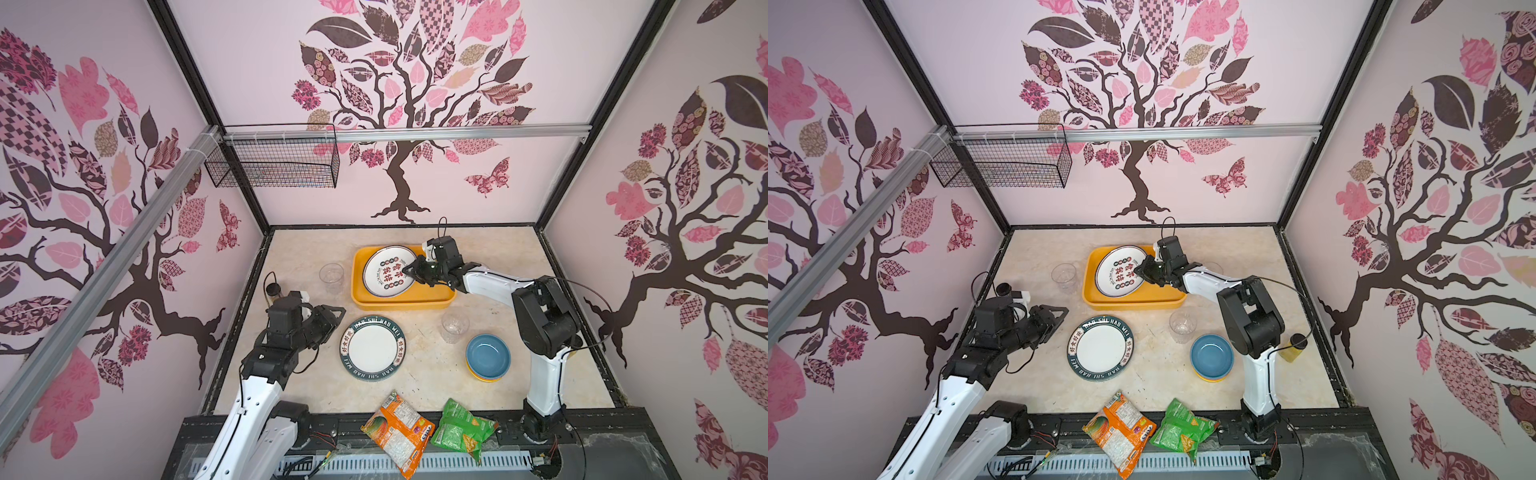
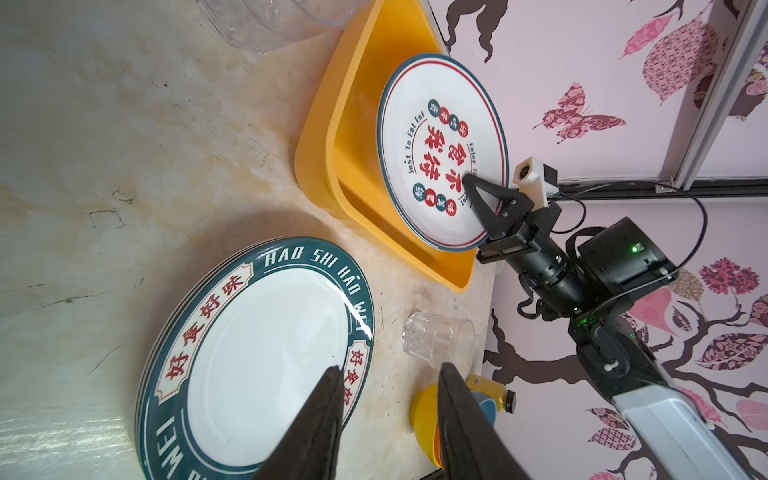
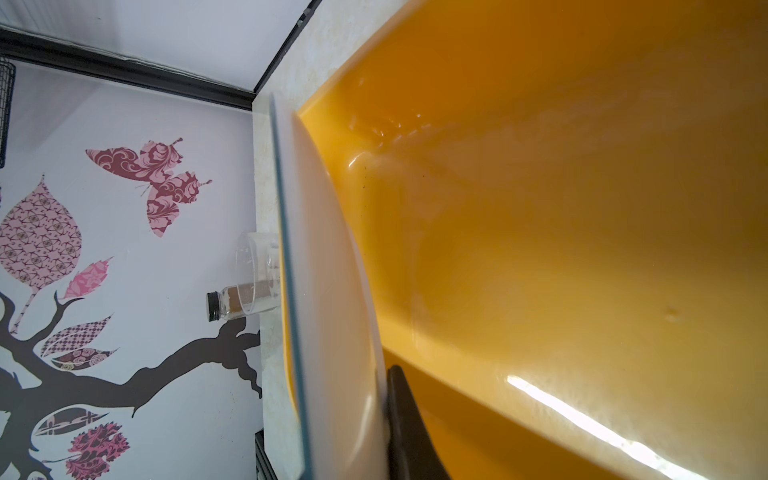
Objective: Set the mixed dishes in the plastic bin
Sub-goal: 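Lower the plate into the yellow bin and open the right gripper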
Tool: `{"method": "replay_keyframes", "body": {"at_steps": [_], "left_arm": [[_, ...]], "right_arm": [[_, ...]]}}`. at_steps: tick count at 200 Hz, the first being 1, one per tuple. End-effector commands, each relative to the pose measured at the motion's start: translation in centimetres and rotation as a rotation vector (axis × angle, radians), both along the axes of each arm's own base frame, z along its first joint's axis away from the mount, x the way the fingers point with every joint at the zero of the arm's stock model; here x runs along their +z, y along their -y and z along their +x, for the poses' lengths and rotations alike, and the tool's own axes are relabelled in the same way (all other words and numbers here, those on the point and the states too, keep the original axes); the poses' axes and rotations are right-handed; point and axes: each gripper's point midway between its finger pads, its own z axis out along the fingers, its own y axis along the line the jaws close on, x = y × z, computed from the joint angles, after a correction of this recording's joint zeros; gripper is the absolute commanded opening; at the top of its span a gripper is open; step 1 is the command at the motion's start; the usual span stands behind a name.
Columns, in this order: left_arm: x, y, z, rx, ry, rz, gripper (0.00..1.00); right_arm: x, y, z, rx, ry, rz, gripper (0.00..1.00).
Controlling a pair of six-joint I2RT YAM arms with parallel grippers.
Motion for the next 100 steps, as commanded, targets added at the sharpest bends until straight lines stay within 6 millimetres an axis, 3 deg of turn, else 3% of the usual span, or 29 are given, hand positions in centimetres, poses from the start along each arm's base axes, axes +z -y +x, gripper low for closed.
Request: {"method": "replay_keyframes", "body": {"at_steps": [1,100], "left_arm": [[-1.4,0.0,-0.6,-0.010,-0.029,0.004,0.44],[-2.9,0.2,-0.4,-0.022,-0.080,0.011,0.44]], "right_arm": [[0.7,-1.1,2.0,0.002,0.033,0.041,0.04],[-3.3,-2.8,3.3,0.031,-0.043,0.056,0.05]]}}
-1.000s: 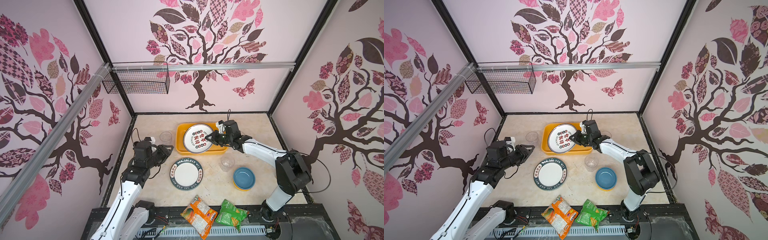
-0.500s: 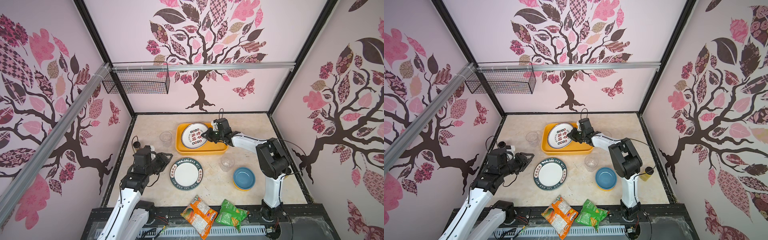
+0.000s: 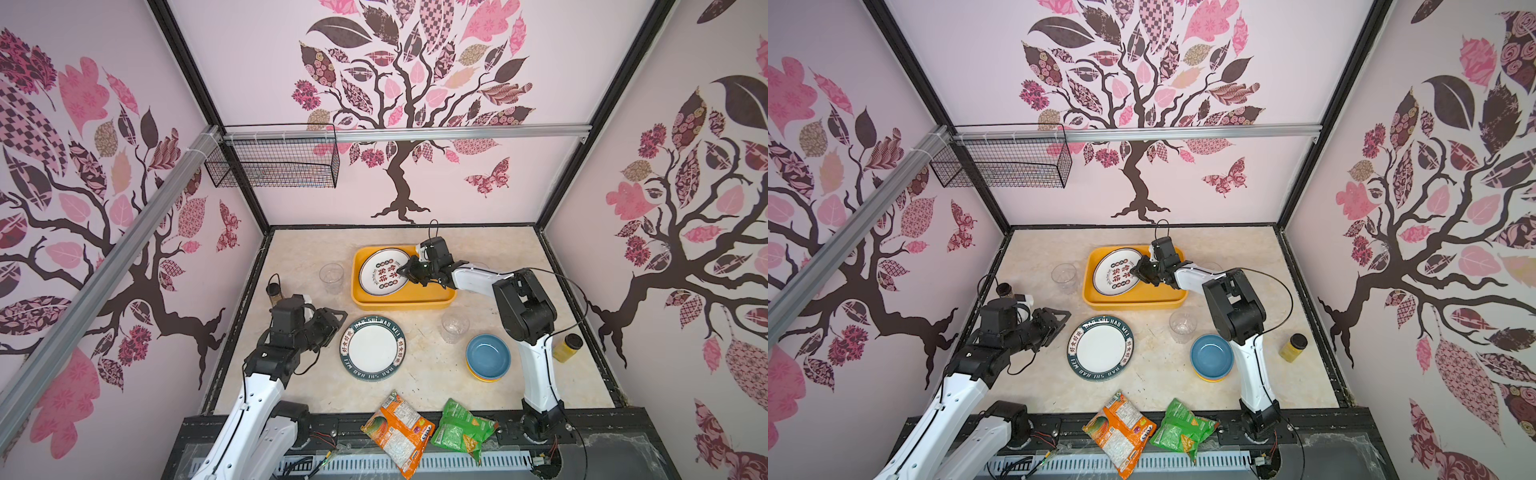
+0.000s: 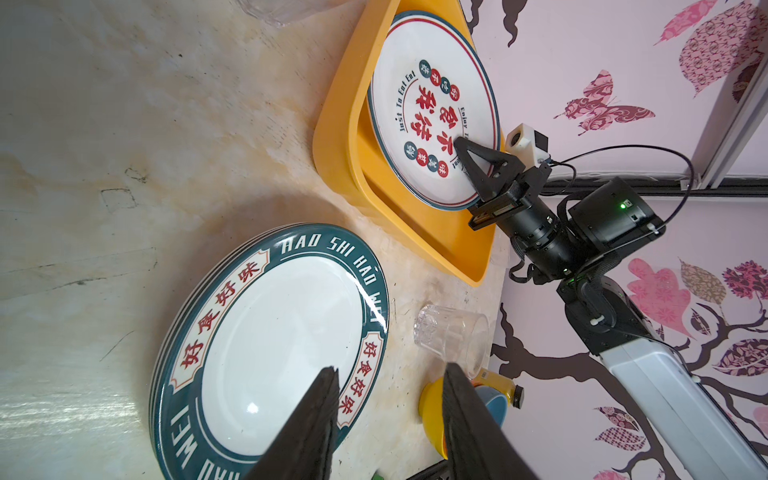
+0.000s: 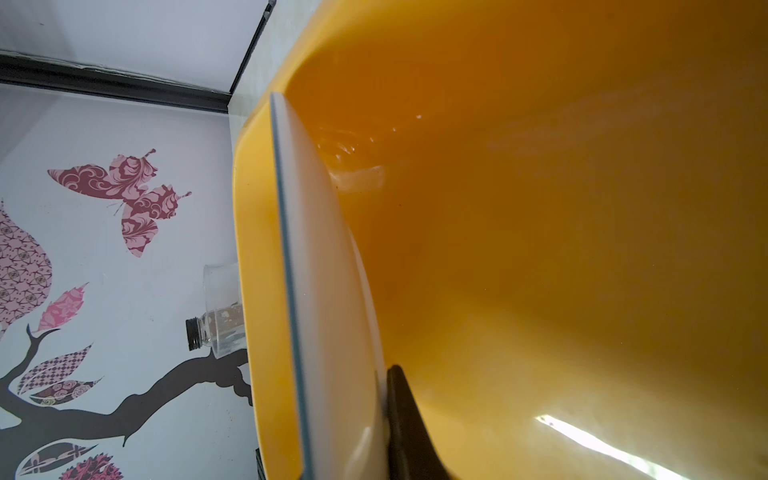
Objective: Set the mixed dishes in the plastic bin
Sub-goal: 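Lower the plate into the yellow bin and open the right gripper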
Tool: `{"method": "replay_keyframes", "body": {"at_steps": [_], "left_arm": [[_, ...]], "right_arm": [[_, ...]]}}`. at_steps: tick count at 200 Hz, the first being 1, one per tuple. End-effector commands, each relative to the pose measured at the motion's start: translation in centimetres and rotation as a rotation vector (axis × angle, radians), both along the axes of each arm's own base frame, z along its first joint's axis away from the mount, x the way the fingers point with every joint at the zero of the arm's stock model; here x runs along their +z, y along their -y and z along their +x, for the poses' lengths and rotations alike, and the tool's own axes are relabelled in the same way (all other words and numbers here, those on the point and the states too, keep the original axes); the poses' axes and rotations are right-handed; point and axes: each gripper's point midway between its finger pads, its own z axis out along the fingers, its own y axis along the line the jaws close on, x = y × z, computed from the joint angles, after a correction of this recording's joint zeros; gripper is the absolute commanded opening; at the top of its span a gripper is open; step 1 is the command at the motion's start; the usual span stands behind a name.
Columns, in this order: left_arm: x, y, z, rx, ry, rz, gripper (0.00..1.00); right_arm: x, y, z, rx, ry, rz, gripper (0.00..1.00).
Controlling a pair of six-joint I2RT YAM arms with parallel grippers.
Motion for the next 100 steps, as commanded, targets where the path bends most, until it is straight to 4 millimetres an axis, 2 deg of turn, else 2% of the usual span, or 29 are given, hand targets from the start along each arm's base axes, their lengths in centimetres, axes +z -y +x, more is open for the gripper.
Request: {"method": "replay_keyframes", "body": {"at_steps": [1,80,89,100], "left_arm": [[-1.2,0.1,-0.3,-0.014,-0.023,0.007,0.44],[-2.1,0.0,-0.2,-0.011,-0.043,0.008,0.44],[-2.1,0.0,-0.2,-0.007,-0.044,0.007,0.44],[-2.1,0.0,-0.2,-0.006,-0.045,0.006,0.44]], "right_arm": [[0.5,-1.1,0.9,0.025,0.021,0.046,0.05],[-2.1,-1.4,0.7,0.037,-0.030,0.028,0.11],[-2.4,-1.3,0.7,0.040,-0.037,0.022,0.14],[-2.8,-1.3,0.5,0.042,-0.050,0.009,0.22]]}}
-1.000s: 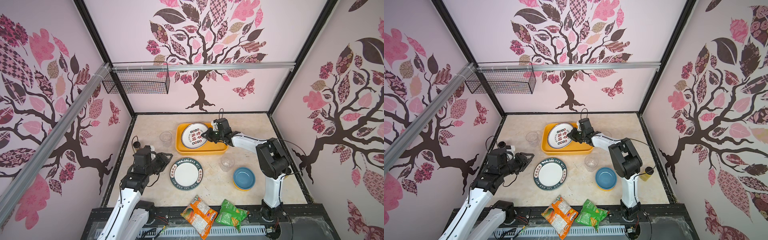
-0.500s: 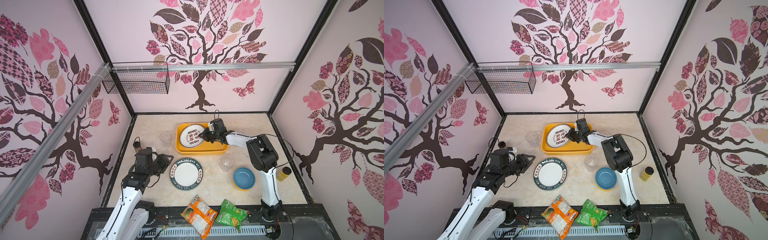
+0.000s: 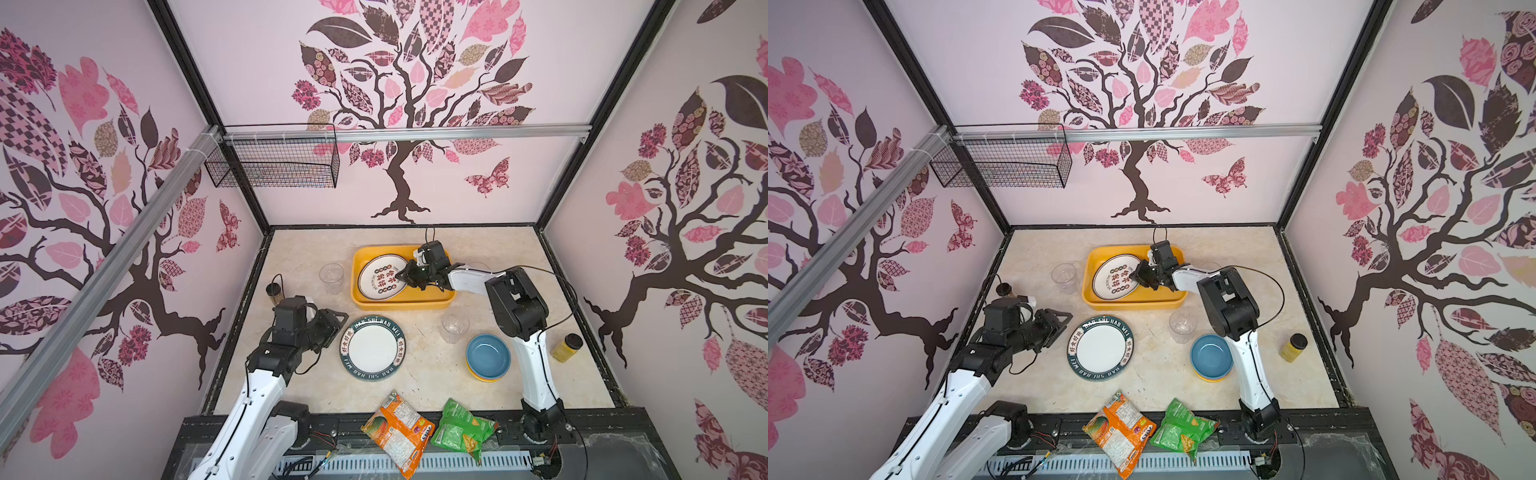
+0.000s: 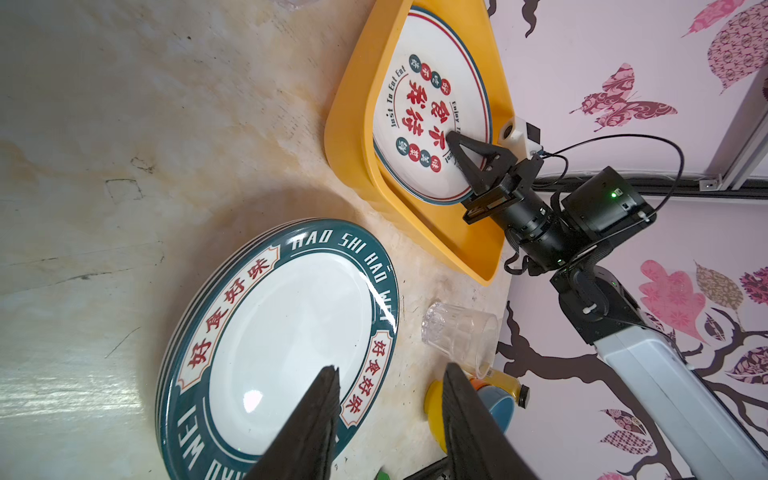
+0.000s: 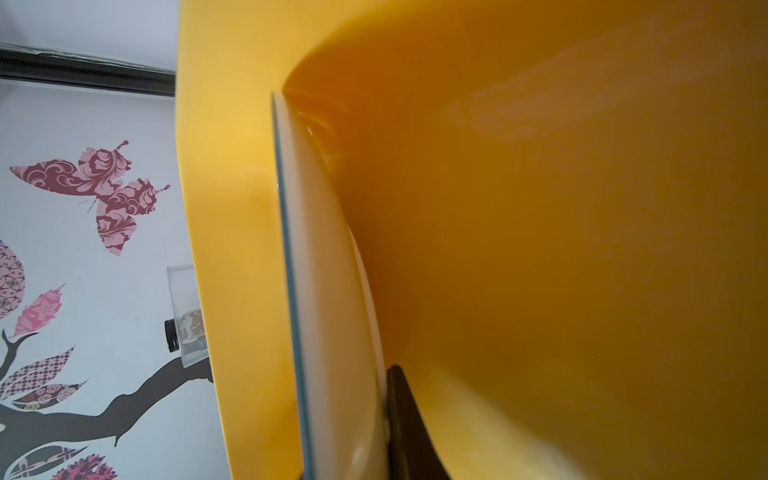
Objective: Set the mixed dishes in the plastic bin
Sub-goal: 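Lower the plate into the yellow bin and open the right gripper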
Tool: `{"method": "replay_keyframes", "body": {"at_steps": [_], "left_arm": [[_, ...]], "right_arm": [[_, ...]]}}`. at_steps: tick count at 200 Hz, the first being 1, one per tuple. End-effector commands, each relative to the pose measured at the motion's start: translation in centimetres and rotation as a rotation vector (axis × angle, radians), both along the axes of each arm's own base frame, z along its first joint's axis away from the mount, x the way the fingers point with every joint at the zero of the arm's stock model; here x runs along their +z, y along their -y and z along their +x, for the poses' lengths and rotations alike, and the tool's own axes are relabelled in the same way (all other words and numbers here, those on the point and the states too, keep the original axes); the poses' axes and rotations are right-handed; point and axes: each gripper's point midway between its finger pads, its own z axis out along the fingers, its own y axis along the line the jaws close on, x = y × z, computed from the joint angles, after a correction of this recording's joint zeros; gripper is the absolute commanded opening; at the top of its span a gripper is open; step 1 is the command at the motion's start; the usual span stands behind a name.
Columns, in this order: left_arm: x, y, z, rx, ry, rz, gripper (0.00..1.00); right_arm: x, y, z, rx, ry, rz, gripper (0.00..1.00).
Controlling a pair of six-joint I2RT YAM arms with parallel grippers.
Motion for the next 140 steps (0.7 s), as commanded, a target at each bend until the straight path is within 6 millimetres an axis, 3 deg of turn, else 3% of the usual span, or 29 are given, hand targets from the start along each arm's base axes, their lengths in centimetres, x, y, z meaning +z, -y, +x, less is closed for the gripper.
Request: {"method": "replay_keyframes", "body": {"at_steps": [1,31,85,140], "left_arm": [[-0.9,-0.1,-0.2,-0.002,-0.007,0.004,0.44],[-0.8,-0.1,-0.2,-0.003,-0.005,0.004,0.44],[-1.2,-0.4,-0.3,0.007,-0.012,0.012,0.44],[-2.9,-1.6,-1.4,0.030,-0.107,0.090,0.45]], "right_arm": [[-0.4,-0.7,0.7,0.016,-0.002,0.005,0.22],[-0.8,0.2,0.4,-0.001,-0.020,-0.052,0.34],[-0.5,4.9,0.4,-0.080,-0.020,-0.287,0.45],[4.6,7.5,0.6,-0.108,0.102,-0.412,0.47]]}}
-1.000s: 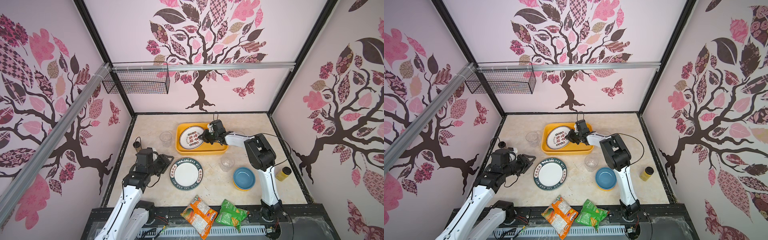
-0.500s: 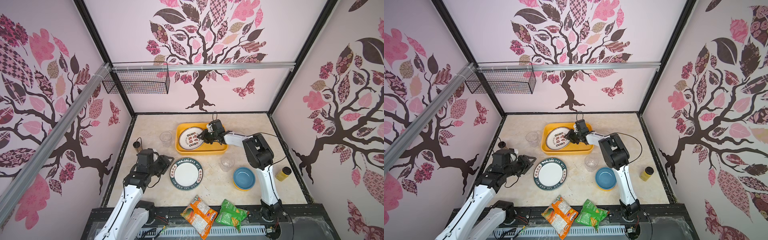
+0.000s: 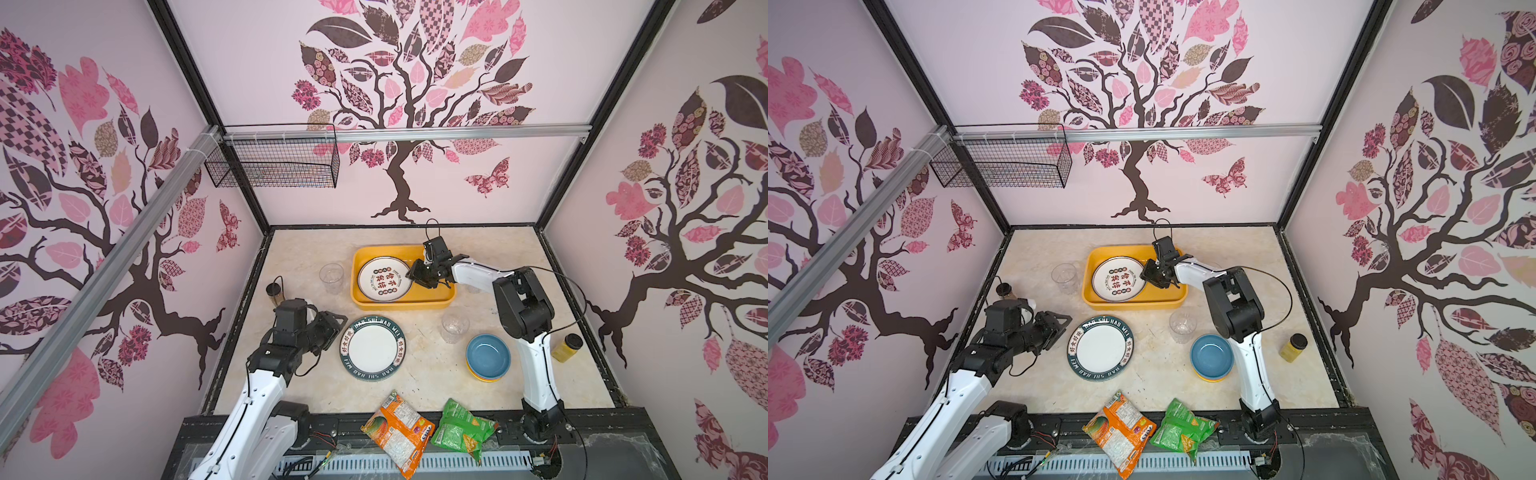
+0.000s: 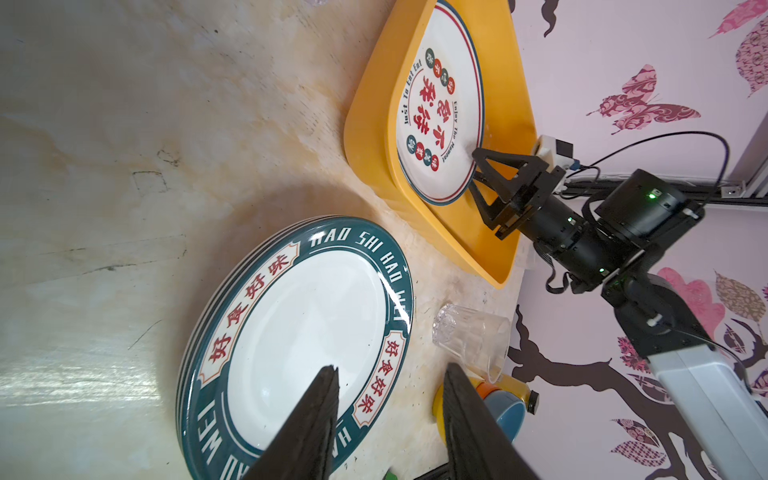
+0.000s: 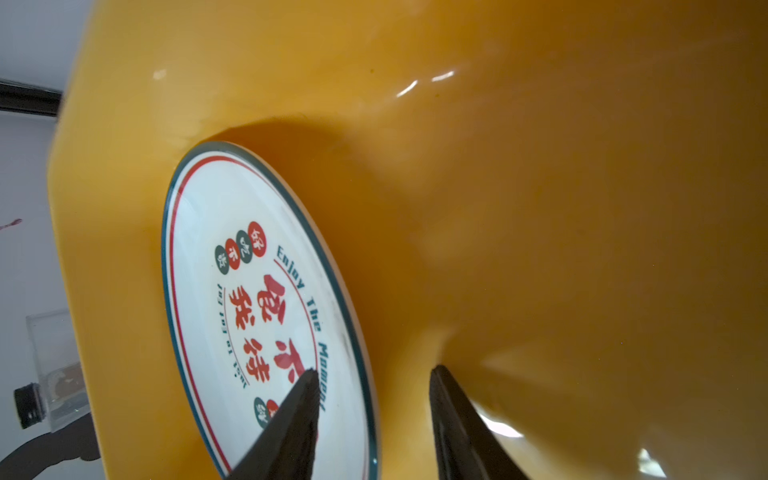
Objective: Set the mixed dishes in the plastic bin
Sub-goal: 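Lower the plate into the yellow bin and open the right gripper, then move the right gripper back to the rim of the remaining plate stack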
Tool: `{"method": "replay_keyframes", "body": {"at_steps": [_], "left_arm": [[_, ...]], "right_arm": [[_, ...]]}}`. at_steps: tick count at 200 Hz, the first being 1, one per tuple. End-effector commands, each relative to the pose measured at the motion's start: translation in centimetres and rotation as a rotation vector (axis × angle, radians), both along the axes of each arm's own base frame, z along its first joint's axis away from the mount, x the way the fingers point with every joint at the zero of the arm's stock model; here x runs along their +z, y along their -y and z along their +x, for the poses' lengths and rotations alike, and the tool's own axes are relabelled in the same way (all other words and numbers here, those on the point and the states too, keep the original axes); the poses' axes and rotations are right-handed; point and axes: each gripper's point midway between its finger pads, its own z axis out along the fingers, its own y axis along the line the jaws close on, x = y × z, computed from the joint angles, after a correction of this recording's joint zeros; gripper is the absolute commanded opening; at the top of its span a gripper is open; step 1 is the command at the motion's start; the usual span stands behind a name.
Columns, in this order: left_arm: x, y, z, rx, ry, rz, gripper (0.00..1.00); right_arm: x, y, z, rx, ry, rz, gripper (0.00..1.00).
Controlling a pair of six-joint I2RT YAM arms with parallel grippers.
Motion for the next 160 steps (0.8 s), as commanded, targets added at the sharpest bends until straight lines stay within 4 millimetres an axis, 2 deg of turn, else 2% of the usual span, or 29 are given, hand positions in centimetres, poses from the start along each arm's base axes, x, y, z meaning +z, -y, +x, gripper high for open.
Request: {"method": "replay_keyframes", "body": {"at_steps": [1,22,39,76,109,160], "left_arm": [[-1.8,-1.0,-1.0,0.013,-0.073,0.066,0.45],[-2.4,-1.2,-1.5,0.006,-0.109,0.084,0.46],[-2.8,-1.5,-2.0,0.007,-0.132,0.103,0.46],[-4.4,-2.5,-3.4,0.017,-0.219,0.168,0.46],[-6.1,-2.7,-4.6,-0.005,-0.305,0.192,0.46],[-7.8,-2.3,-5.4,-0.019,-0.376,0.177,0.48]], "right_arm": [[5.4,2.1,0.4,-0.014,0.101,-0.087,0.47],[8.0,2.7,-0.2,-0.003,0.148,-0.103,0.48],[10.2,2.6,-1.4,0.031,0.180,-0.092,0.47],[12.7,1.5,-6.2,0.156,0.215,-0.058,0.46],[12.5,-0.5,-11.8,0.307,0.237,-0.079,0.48],[9.6,-3.1,-18.5,0.485,0.188,-0.121,0.47]]}}
